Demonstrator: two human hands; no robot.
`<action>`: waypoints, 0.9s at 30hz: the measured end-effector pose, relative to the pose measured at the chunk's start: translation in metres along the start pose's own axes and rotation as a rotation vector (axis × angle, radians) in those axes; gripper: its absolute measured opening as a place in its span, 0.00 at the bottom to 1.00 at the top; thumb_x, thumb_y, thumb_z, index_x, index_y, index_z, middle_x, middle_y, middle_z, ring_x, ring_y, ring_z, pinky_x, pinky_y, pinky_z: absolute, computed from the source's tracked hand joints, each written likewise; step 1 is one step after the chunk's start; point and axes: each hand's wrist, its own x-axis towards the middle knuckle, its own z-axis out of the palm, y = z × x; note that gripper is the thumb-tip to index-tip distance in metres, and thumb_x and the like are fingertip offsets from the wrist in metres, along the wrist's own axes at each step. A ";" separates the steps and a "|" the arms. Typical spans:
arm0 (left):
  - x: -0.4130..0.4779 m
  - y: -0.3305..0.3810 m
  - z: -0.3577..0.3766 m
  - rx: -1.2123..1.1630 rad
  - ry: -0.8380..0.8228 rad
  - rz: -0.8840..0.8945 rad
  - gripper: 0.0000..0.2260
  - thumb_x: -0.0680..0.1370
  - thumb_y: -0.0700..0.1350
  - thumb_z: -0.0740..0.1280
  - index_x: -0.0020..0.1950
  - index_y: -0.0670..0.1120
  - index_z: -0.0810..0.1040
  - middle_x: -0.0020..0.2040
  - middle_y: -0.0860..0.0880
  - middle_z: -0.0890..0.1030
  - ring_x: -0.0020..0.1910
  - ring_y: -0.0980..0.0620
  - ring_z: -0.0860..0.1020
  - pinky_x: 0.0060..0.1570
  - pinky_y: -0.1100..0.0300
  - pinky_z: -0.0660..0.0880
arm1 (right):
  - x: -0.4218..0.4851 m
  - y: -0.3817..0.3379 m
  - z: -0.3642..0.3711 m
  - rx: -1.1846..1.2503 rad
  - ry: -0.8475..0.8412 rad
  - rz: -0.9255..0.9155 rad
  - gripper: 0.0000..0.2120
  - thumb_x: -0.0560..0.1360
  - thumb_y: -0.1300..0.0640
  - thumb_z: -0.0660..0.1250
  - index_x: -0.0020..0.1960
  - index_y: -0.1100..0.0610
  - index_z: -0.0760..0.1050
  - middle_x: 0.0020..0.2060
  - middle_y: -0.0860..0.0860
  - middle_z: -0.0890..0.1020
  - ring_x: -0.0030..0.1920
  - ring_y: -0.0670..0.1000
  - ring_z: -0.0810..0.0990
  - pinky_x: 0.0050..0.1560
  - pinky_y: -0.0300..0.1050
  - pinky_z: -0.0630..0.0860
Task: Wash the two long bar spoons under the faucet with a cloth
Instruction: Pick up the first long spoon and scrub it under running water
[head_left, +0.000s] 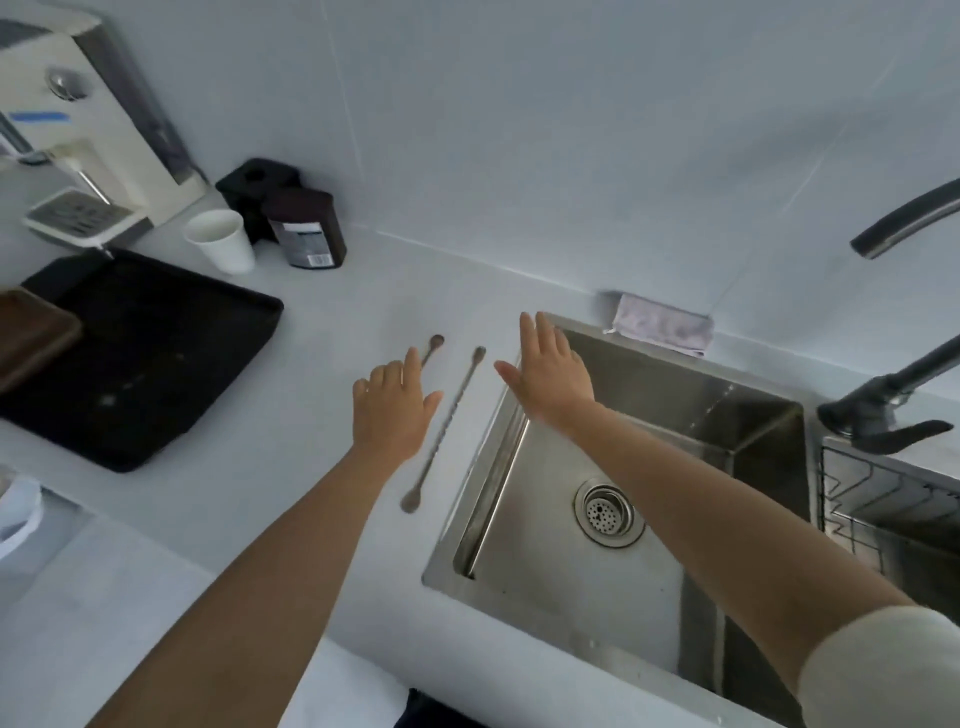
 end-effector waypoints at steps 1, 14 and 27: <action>-0.002 -0.004 0.007 0.014 -0.032 -0.008 0.24 0.80 0.53 0.55 0.71 0.40 0.60 0.64 0.41 0.72 0.62 0.42 0.71 0.58 0.50 0.67 | 0.003 -0.007 0.008 0.000 -0.016 -0.012 0.32 0.80 0.44 0.48 0.76 0.58 0.41 0.77 0.56 0.47 0.76 0.57 0.48 0.75 0.53 0.53; 0.008 0.000 0.071 0.087 -0.246 0.039 0.16 0.81 0.48 0.53 0.63 0.39 0.68 0.61 0.42 0.73 0.61 0.43 0.71 0.57 0.51 0.69 | 0.058 -0.055 0.067 0.268 -0.231 0.307 0.12 0.78 0.60 0.56 0.57 0.63 0.73 0.55 0.58 0.79 0.56 0.58 0.78 0.45 0.43 0.70; 0.016 0.015 0.070 0.130 -0.230 0.012 0.15 0.68 0.38 0.71 0.53 0.39 0.76 0.46 0.44 0.79 0.47 0.47 0.77 0.39 0.60 0.61 | 0.073 -0.076 0.080 0.349 -0.368 0.434 0.09 0.74 0.65 0.58 0.36 0.59 0.67 0.31 0.50 0.69 0.41 0.53 0.73 0.42 0.42 0.69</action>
